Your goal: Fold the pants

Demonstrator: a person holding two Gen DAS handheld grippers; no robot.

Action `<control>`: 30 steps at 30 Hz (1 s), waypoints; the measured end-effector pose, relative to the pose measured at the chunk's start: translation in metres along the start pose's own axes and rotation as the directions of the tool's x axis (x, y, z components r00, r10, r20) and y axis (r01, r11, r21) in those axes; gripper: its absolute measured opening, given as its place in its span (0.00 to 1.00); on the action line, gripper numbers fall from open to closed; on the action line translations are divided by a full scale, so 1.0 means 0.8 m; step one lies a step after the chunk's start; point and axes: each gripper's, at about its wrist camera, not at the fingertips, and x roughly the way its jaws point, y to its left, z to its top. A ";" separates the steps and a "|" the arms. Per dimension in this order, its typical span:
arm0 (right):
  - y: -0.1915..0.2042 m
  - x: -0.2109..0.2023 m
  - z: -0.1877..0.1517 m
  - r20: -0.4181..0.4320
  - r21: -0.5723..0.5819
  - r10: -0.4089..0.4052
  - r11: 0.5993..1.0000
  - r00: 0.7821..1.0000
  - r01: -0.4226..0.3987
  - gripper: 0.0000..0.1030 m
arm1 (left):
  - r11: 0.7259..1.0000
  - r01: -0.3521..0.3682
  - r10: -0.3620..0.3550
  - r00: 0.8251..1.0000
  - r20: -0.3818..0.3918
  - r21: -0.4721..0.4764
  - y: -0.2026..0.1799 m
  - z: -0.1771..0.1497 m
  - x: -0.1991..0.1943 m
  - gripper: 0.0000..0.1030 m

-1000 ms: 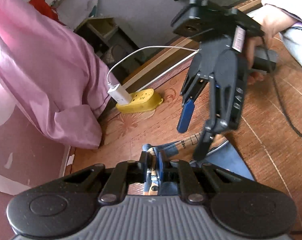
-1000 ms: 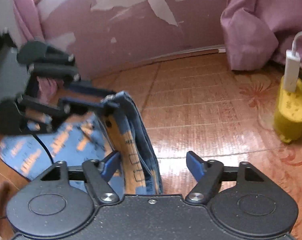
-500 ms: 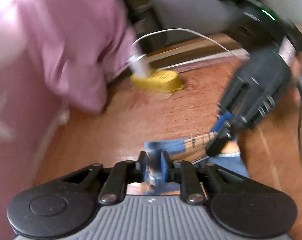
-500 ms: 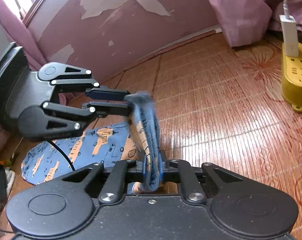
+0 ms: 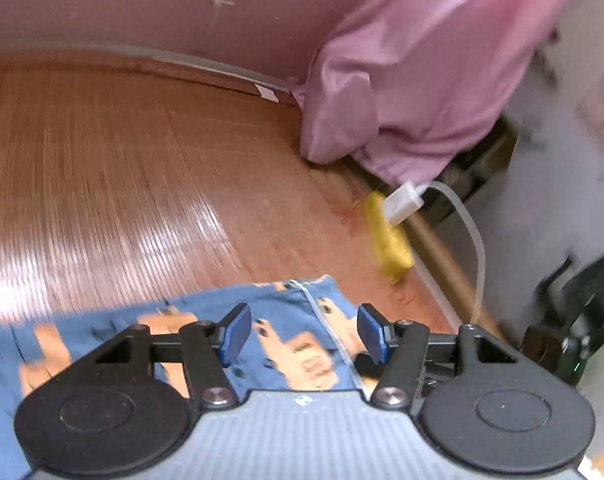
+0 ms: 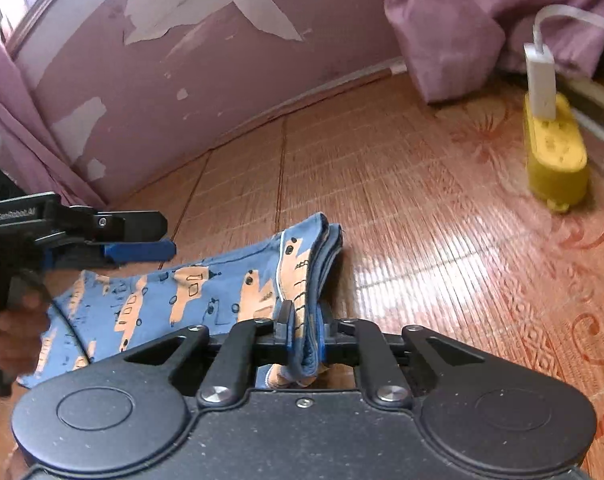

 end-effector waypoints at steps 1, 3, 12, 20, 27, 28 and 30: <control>0.013 -0.002 0.000 0.009 -0.029 -0.030 0.999 1.000 0.031 0.11 | 1.000 0.024 -0.024 1.000 -0.002 -0.017 0.002 -0.001 -0.004 0.65; 0.043 -0.006 0.000 0.034 -0.101 -0.085 0.991 0.996 0.088 0.11 | 0.998 0.057 -0.058 0.998 -0.028 -0.028 0.006 -0.001 -0.010 0.71; 0.200 -0.003 -0.043 0.135 -0.443 -0.221 0.859 0.966 0.258 0.11 | 0.989 0.113 -0.113 0.994 0.001 -0.091 0.043 0.011 -0.065 0.83; 0.281 0.048 -0.094 0.107 -0.657 -0.256 0.707 0.961 0.262 0.11 | 0.962 0.096 -0.105 0.994 -0.022 -0.257 0.110 -0.018 -0.070 0.82; 0.294 0.068 -0.122 0.105 -0.739 -0.267 0.623 0.958 0.255 0.25 | 0.955 0.053 -0.067 0.997 -0.037 -0.291 0.131 -0.029 -0.061 0.70; 0.296 0.068 -0.126 0.118 -0.752 -0.274 0.603 0.954 0.266 0.27 | 0.956 0.046 -0.061 0.997 -0.044 -0.288 0.131 -0.029 -0.058 0.66; 0.296 0.067 -0.131 0.135 -0.760 -0.289 0.584 0.948 0.286 0.34 | 0.958 0.021 -0.042 0.997 -0.067 -0.285 0.129 -0.030 -0.051 0.58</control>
